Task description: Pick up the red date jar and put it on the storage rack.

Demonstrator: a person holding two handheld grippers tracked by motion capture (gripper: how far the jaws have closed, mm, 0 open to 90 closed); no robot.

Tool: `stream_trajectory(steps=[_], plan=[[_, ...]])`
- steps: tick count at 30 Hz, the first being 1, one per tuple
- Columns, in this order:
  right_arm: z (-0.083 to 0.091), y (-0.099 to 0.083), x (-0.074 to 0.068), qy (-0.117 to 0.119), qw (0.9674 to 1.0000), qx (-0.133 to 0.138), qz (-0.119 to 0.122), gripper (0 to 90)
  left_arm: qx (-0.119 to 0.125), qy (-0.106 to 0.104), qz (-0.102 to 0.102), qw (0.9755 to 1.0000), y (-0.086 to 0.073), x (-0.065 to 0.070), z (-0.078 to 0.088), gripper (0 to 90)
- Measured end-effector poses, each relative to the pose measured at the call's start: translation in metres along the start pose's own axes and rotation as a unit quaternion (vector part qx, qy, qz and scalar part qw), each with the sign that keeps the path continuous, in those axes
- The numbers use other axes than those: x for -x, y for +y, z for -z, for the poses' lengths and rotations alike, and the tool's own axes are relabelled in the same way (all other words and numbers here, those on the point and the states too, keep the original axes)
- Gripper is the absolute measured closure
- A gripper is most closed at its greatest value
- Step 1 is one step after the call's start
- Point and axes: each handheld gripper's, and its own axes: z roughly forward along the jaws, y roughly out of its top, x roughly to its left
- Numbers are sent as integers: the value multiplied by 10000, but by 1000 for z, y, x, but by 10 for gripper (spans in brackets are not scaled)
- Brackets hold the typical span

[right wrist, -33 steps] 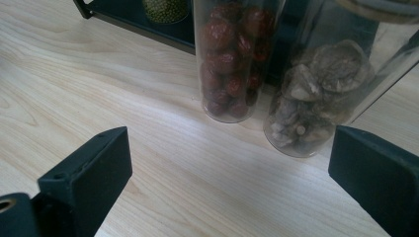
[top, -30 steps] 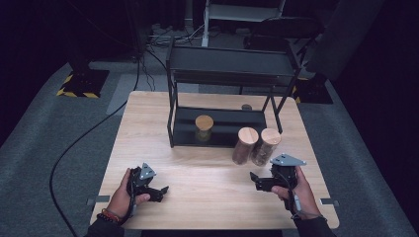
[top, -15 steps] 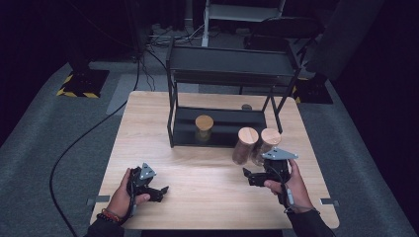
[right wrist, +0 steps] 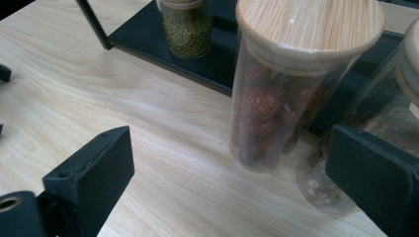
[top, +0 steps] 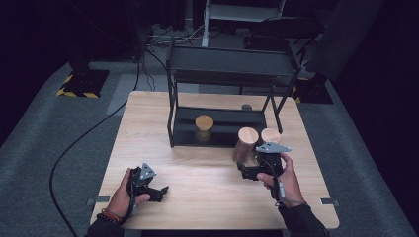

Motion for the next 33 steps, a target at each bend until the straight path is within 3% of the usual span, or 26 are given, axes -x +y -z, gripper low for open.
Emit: stream_trajectory(steps=[8,18,28,33], plan=[[-15,10,-7,-85,9998,-44,-180,46,0,0,-1,10000,0,0,0,3],[-30,19,-15,-491,9974,-64,-532,55,-2,2,2,10000,0,0,0,3],[-46,26,-22,-837,9925,-93,-886,60,-4,7,-2,10000,0,0,0,4],[-54,28,-34,-1097,9876,-25,-1124,61,-3,8,-2,10000,0,0,0,4]])
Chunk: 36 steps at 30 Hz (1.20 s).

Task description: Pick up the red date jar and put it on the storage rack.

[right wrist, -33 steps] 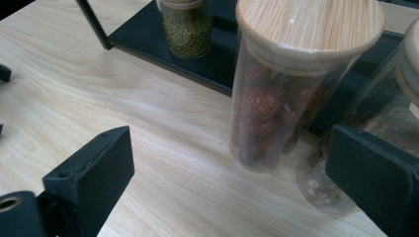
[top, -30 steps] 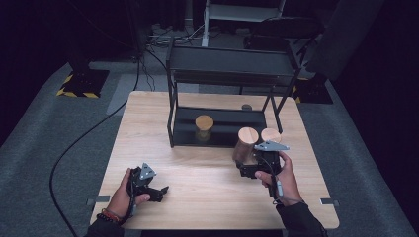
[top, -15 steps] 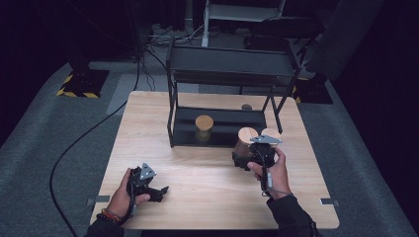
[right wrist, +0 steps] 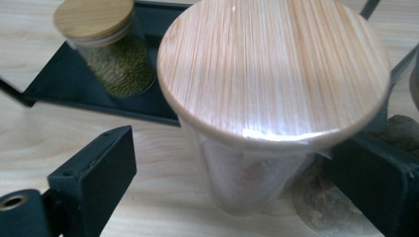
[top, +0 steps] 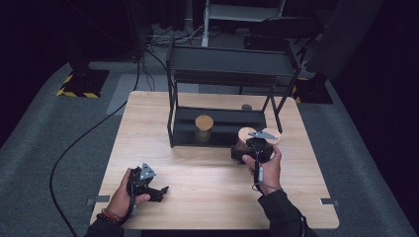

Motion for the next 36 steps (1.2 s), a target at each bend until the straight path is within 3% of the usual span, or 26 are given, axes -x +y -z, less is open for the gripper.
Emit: stream_trajectory(steps=[7,13,22,36], plan=[[-10,-3,-12,-239,9992,124,-291,84,6,3,-2,10000,0,0,0,5],[-16,-3,-19,-469,9974,202,-507,181,7,6,-1,10000,0,0,0,5],[-24,-3,-34,-826,9953,154,-490,242,5,-3,-19,10000,0,0,0,5],[-24,-3,-39,-894,9954,175,-289,251,4,-12,-34,10000,0,0,0,5]])
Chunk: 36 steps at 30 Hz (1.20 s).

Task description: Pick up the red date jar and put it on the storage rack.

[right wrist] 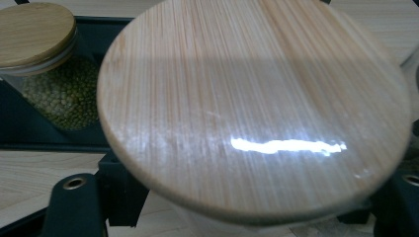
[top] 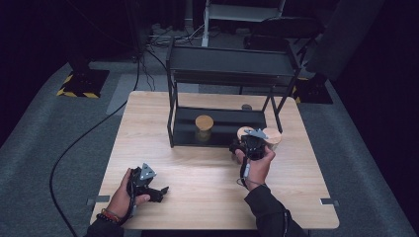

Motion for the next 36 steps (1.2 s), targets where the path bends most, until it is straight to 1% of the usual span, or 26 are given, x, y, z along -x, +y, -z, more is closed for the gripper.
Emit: stream_trajectory(steps=[4,8,21,33,36], plan=[[1,0,-1,31,10000,14,49,252,0,-4,4,10000,0,0,0,5],[3,-1,-4,11,9999,98,109,251,2,0,1,10000,0,0,0,5],[11,2,-6,71,9995,251,194,252,-1,-3,4,10000,0,0,0,5],[15,11,-14,221,9985,376,326,252,-1,-4,3,10000,0,0,0,5],[15,13,-17,223,9982,397,394,252,-2,-4,5,10000,0,0,0,5]])
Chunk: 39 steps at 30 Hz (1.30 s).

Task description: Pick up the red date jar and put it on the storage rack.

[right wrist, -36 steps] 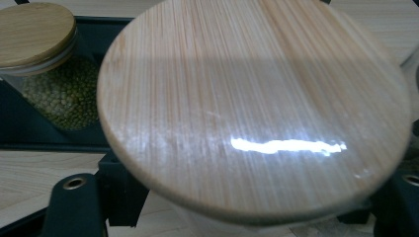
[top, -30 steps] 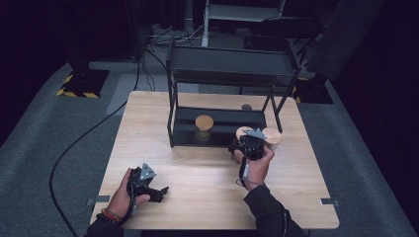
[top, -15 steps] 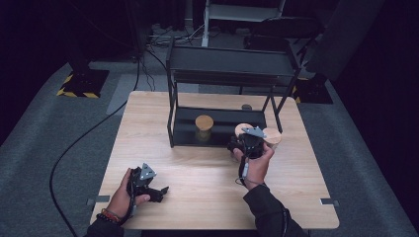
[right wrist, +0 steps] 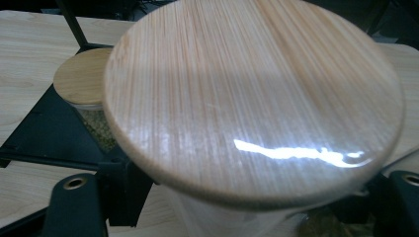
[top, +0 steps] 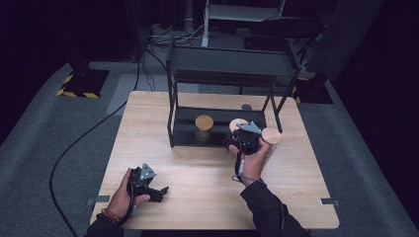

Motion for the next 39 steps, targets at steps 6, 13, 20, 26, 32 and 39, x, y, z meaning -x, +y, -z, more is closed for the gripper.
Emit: stream_trajectory(steps=[6,13,20,26,32,39], plan=[[-1,6,-4,66,9999,61,84,252,-1,-2,-1,10000,0,0,0,5],[-4,12,-7,121,9998,138,64,252,2,0,-5,10000,0,0,0,5],[-9,19,-9,90,9997,202,40,252,1,-6,-9,10000,0,0,0,4],[-15,25,-9,73,9996,265,26,252,2,-6,-9,10000,0,0,0,4],[-22,30,-11,16,9996,281,10,252,2,-7,-8,10000,0,0,0,4],[-35,33,-10,-64,9996,254,-44,252,1,-10,-11,10000,0,-1,0,4]])
